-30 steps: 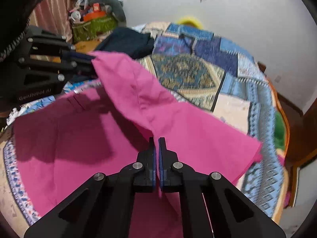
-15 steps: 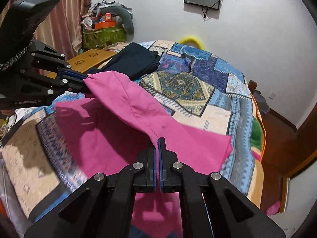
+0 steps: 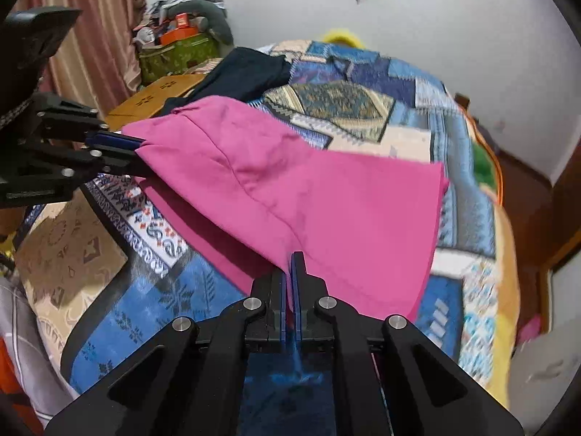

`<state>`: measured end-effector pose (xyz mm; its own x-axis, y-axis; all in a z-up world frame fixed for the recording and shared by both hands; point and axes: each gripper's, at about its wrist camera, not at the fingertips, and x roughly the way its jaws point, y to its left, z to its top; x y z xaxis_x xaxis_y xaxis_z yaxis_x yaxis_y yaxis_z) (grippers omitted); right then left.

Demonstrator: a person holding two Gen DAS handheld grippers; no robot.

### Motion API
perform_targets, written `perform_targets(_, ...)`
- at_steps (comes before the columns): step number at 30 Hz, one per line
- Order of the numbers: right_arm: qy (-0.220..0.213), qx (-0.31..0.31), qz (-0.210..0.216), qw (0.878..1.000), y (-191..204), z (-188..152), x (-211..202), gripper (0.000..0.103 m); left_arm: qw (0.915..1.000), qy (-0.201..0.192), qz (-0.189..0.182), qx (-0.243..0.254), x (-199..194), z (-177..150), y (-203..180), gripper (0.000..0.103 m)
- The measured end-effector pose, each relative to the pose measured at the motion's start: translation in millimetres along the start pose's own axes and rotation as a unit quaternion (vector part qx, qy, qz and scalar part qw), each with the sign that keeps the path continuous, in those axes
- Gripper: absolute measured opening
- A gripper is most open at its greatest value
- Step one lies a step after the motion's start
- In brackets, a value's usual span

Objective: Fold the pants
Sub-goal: 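Open both tools and release the folded pink trousers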

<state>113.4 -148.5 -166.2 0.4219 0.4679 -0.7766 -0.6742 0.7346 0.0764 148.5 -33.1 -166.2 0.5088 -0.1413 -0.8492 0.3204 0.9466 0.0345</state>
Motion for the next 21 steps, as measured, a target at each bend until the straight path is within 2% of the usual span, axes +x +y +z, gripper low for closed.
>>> perform_targets(2,0.006,0.019,0.008,1.000,-2.0,-5.4,-0.3,0.003,1.0000,0.003,-0.002,-0.007,-4.2,-3.3,2.6,0.022)
perform_targets(7,0.003,0.062,0.023,0.998,-9.3,-14.2,-14.4,0.008,0.9988,-0.012,0.001,-0.047,-22.0,-10.5,23.4,0.059)
perform_targets(12,-0.018,0.090,0.016,0.996,-13.0,-19.6,-32.0,0.032,0.9934,-0.036,0.013,-0.108,-36.8,-12.9,58.8,0.065)
perform_targets(18,-0.043,0.132,-0.009,0.990,-21.7,-20.3,-39.3,0.032,0.9835,-0.035,0.004,-0.178,-29.3,-8.0,94.6,0.065)
perform_targets(21,-0.045,0.165,-0.016,0.985,-32.7,-20.3,-32.3,0.032,0.9835,-0.026,-0.004,-0.179,-18.3,-3.2,96.1,0.062)
